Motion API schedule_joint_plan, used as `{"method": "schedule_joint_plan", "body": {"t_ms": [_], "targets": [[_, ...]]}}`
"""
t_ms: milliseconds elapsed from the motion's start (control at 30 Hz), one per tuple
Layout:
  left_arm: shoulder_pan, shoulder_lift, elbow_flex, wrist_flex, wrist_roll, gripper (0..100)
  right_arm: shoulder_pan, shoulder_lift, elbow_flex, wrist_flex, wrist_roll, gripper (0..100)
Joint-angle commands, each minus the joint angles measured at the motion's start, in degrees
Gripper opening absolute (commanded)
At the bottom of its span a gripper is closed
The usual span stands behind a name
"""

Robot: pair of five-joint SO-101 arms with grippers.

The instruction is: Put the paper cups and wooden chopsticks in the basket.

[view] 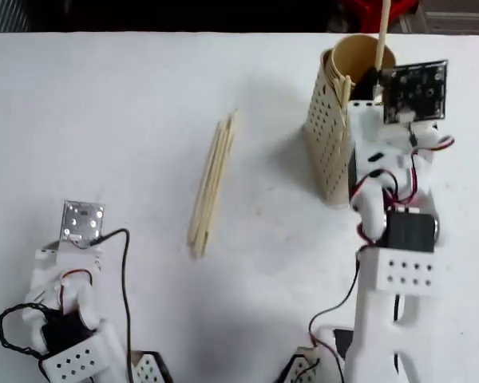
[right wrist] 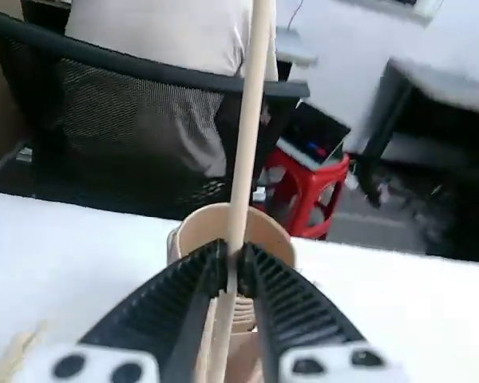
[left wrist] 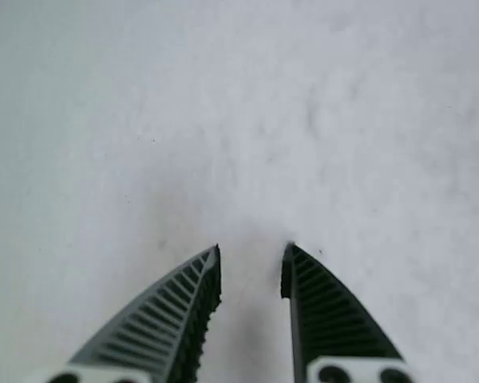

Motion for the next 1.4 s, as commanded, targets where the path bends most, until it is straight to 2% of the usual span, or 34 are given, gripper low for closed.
{"method": "schedule_joint_plan", "body": {"t_ms": [0, 200, 300, 467, 533, 667, 767, 900, 1000, 1233, 1367], "targets": [[-0.40, -0.40, -0.18, 0.18, -0.26, 14, 0.66, 1.19, 1.23, -2.33, -2.73, 1.7], [-0.40, -0.40, -0.18, 0.18, -0.26, 14, 0.57, -0.40, 12.92, -12.00, -2.73, 1.8], [-0.40, -0.40, -0.18, 0.18, -0.26, 14, 0.66, -2.33, 15.82, -12.18, -2.64, 3.5], [-0.40, -0.40, -0.18, 0.18, -0.26, 14, 0.66, -9.71, 14.59, -3.12, -2.64, 20.9], [-0.40, -0.40, -0.18, 0.18, -0.26, 14, 0.66, -13.85, 11.78, 2.68, -2.64, 20.6], [-0.40, -0.40, -0.18, 0.18, -0.26, 14, -0.31, -20.00, 3.78, 13.93, -2.64, 13.7], [-0.40, -0.40, -0.18, 0.18, -0.26, 14, -3.91, -20.44, -2.81, 21.93, -2.64, 12.3], [-0.40, -0.40, -0.18, 0.18, -0.26, 14, -13.67, -15.43, -7.65, 29.67, -2.64, 12.3], [-0.40, -0.40, -0.18, 0.18, -0.26, 14, -20.97, -8.22, -8.18, 30.99, -2.73, 12.3], [-0.40, -0.40, -0.18, 0.18, -0.26, 14, -34.77, 16.13, -8.44, 27.65, -3.16, 12.3], [-0.40, -0.40, -0.18, 0.18, -0.26, 14, -37.76, 29.67, -8.53, 21.58, -3.87, 12.4]]}}
